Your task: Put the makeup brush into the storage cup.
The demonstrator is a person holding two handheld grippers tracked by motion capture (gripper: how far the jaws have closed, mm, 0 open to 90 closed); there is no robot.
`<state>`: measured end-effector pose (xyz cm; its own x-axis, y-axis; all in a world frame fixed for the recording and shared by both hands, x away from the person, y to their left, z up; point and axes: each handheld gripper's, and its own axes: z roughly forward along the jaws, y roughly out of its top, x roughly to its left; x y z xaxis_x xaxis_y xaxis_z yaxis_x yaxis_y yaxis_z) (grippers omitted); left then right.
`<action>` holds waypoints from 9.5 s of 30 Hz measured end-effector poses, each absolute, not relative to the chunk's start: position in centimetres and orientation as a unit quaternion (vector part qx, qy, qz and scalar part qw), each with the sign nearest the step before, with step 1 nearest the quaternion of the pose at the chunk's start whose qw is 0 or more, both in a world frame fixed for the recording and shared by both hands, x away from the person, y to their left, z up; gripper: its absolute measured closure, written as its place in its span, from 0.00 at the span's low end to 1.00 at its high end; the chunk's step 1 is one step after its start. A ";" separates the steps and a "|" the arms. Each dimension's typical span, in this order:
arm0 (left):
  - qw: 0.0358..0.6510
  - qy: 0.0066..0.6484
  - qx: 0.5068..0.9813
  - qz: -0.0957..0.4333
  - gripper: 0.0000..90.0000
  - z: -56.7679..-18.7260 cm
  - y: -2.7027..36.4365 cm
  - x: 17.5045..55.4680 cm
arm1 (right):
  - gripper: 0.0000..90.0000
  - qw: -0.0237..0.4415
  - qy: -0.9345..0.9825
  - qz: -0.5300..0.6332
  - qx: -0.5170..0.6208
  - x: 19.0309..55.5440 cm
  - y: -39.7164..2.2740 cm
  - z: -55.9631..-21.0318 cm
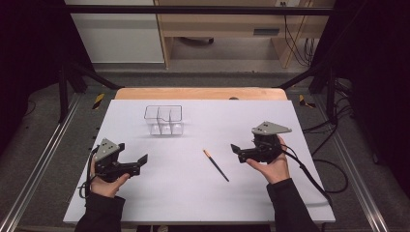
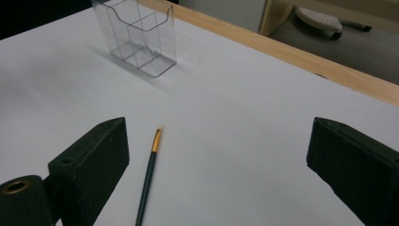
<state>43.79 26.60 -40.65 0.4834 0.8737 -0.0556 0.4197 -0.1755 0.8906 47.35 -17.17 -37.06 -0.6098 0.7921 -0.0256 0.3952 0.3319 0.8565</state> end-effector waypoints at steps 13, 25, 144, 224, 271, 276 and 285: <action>0.461 0.445 0.728 0.244 0.04 -40.7 26.6 43.8 | 0.09 0.209 0.813 0.396 0.372 49.0 -13.7 -37.1; 0.457 0.443 0.732 0.242 0.04 -40.8 26.3 43.9 | 0.11 0.196 0.844 0.348 0.358 50.1 -11.2 -37.9; 0.441 0.435 0.751 0.230 0.06 -41.1 25.7 44.1 | 0.91 0.043 0.930 0.145 0.334 53.0 -6.7 -44.8; 0.526 0.416 0.712 0.210 0.07 -38.6 22.6 43.1 | 0.93 0.133 0.792 0.521 0.290 47.3 -10.7 -39.4; 0.585 0.402 0.683 0.172 0.09 -37.6 17.1 44.1 | 0.93 0.119 0.777 0.544 0.294 46.9 -10.1 -40.2; 0.593 0.403 0.677 0.164 0.10 -37.6 16.9 44.2 | 0.93 0.119 0.774 0.547 0.295 46.9 -10.0 -40.3; 0.598 0.402 0.675 0.157 0.11 -37.9 16.2 44.4 | 0.93 0.117 0.771 0.551 0.296 46.9 -9.9 -40.5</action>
<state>44.43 16.15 -37.92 0.6266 0.7315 -0.2687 0.3550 0.0390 0.9340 46.89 -9.86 -40.46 -0.7977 0.5854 0.1445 0.3264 0.2177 0.9198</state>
